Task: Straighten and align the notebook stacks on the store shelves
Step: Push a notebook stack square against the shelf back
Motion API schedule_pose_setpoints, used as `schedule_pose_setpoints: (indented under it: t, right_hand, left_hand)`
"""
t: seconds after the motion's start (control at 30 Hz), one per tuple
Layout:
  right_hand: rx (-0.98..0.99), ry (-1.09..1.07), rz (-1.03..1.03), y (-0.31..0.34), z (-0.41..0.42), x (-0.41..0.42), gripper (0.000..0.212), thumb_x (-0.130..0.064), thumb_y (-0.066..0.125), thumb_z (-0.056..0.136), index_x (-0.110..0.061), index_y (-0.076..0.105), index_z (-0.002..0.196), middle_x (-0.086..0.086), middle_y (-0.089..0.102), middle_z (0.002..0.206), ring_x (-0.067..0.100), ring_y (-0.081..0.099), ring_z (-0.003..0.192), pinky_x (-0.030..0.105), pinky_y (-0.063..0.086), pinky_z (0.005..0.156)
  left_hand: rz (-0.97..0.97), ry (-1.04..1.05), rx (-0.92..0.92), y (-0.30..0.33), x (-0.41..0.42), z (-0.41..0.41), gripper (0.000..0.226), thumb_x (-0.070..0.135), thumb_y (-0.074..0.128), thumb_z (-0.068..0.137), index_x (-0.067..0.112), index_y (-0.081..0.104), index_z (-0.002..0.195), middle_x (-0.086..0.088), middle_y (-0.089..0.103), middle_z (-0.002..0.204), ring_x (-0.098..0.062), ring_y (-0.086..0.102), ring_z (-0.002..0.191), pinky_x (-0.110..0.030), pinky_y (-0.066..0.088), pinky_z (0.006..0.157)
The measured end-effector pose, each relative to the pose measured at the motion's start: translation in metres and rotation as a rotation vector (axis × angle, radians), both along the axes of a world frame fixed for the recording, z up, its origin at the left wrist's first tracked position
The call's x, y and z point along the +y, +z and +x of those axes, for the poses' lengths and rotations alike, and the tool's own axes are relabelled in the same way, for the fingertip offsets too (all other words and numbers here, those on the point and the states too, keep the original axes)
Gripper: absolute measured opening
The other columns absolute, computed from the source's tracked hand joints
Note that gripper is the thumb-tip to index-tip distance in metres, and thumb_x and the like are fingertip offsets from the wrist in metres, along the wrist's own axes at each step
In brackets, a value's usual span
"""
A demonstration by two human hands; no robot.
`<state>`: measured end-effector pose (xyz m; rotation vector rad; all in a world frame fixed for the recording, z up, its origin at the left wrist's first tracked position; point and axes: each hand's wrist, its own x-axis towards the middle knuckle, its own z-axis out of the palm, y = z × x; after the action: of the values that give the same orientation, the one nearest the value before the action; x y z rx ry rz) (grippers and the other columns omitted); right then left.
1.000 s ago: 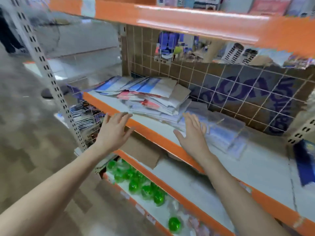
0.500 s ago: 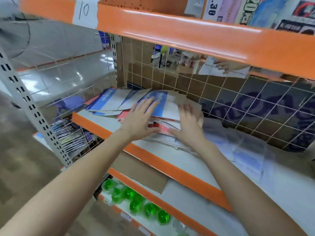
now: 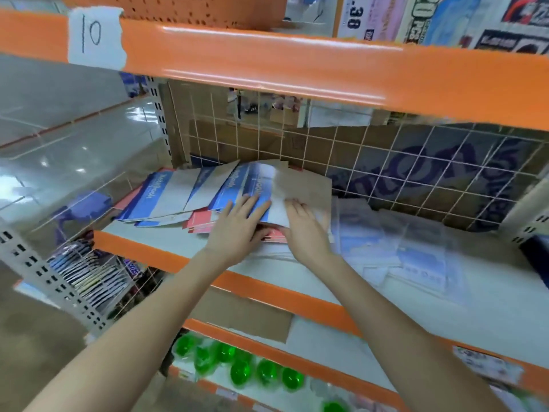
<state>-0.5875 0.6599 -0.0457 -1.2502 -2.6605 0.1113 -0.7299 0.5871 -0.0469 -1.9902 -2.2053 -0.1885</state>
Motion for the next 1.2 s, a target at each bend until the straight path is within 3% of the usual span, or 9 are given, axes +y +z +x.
schedule_pose_setpoints:
  t: [0.13, 0.3, 0.4, 0.47, 0.67, 0.83, 0.93, 1.07, 1.2]
  right_hand:
    - [-0.029, -0.094, 0.037, -0.004, 0.017, -0.033, 0.068, -0.004, 0.041, 0.094, -0.018, 0.008, 0.152, 0.003, 0.012, 0.159, 0.016, 0.013, 0.145, 0.050, 0.001, 0.114]
    - [-0.040, -0.124, 0.008, -0.011, 0.059, -0.083, 0.080, 0.008, 0.042, 0.088, -0.019, 0.003, 0.152, 0.005, 0.005, 0.160, 0.018, 0.006, 0.146, 0.048, 0.001, 0.115]
    - [-0.054, -0.146, 0.011, -0.015, 0.100, -0.111, 0.084, 0.004, 0.051, 0.086, -0.020, 0.005, 0.152, 0.005, 0.006, 0.160, 0.017, 0.006, 0.146, 0.045, -0.003, 0.115]
    - [-0.058, -0.196, 0.040, -0.015, 0.128, -0.124, 0.082, 0.003, 0.050, 0.087, -0.021, 0.006, 0.152, 0.004, 0.008, 0.160, 0.015, 0.006, 0.146, 0.043, -0.005, 0.115]
    - [0.000, -0.383, 0.132, -0.011, 0.219, -0.144, 0.078, 0.006, 0.041, 0.086, -0.023, 0.010, 0.152, 0.003, 0.011, 0.159, 0.014, 0.007, 0.146, 0.043, -0.016, 0.112]
    - [0.025, -0.503, 0.169, -0.008, 0.312, -0.139, 0.076, 0.003, 0.039, 0.088, -0.024, 0.009, 0.152, 0.004, 0.011, 0.159, 0.014, 0.008, 0.146, 0.046, -0.017, 0.111]
    - [0.034, -0.566, 0.203, -0.008, 0.380, -0.126, 0.079, 0.005, 0.042, 0.085, -0.024, 0.010, 0.152, 0.003, 0.012, 0.159, 0.014, 0.008, 0.146, 0.046, -0.020, 0.108]
    - [0.018, -0.615, 0.166, -0.011, 0.466, -0.110, 0.080, 0.009, 0.042, 0.086, -0.025, 0.012, 0.152, 0.003, 0.014, 0.159, 0.015, 0.009, 0.146, 0.047, -0.019, 0.109]
    - [-0.005, -0.604, 0.108, -0.015, 0.522, -0.087, 0.078, 0.008, 0.041, 0.088, -0.027, 0.013, 0.151, 0.002, 0.013, 0.159, 0.014, 0.007, 0.146, 0.048, -0.017, 0.110]
  left_hand:
    - [0.080, -0.010, 0.062, -0.002, -0.023, 0.016, 0.054, 0.019, 0.034, 0.100, 0.026, 0.015, 0.150, -0.004, 0.014, 0.157, -0.021, 0.014, 0.143, -0.037, 0.010, 0.114]
    - [0.082, -0.102, 0.110, -0.011, -0.061, 0.048, 0.066, 0.004, 0.035, 0.095, 0.027, 0.009, 0.151, -0.006, 0.007, 0.159, -0.021, 0.007, 0.145, -0.038, 0.003, 0.115]
    - [0.218, -0.277, 0.108, -0.014, -0.079, 0.078, 0.063, -0.005, 0.058, 0.083, 0.017, 0.043, 0.140, -0.015, 0.039, 0.146, -0.034, 0.037, 0.135, -0.051, 0.024, 0.110]
    - [0.321, -0.361, 0.118, -0.013, -0.084, 0.103, 0.062, -0.011, 0.078, 0.061, 0.010, 0.066, 0.118, -0.019, 0.062, 0.121, -0.039, 0.060, 0.110, -0.060, 0.043, 0.091]
    - [0.361, -0.511, 0.109, 0.002, -0.082, 0.191, 0.064, -0.008, 0.083, 0.052, 0.009, 0.069, 0.112, -0.016, 0.066, 0.114, -0.035, 0.065, 0.102, -0.062, 0.045, 0.085]
    - [0.444, -0.639, 0.160, 0.012, -0.058, 0.284, 0.045, -0.002, 0.062, 0.069, 0.012, 0.070, 0.111, -0.012, 0.068, 0.112, -0.030, 0.066, 0.100, -0.057, 0.050, 0.082]
    - [0.433, -0.681, 0.137, 0.013, -0.039, 0.351, 0.059, -0.003, 0.081, 0.056, 0.013, 0.070, 0.112, -0.010, 0.068, 0.114, -0.029, 0.066, 0.102, -0.056, 0.049, 0.083]
    - [0.438, -0.692, 0.123, 0.008, -0.018, 0.440, 0.053, -0.002, 0.073, 0.059, 0.016, 0.071, 0.109, -0.008, 0.069, 0.111, -0.027, 0.067, 0.100, -0.052, 0.050, 0.084]
    - [0.327, -0.657, 0.102, 0.004, 0.001, 0.497, 0.062, 0.000, 0.088, 0.050, 0.015, 0.072, 0.107, -0.007, 0.070, 0.108, -0.026, 0.068, 0.098, -0.053, 0.051, 0.083]
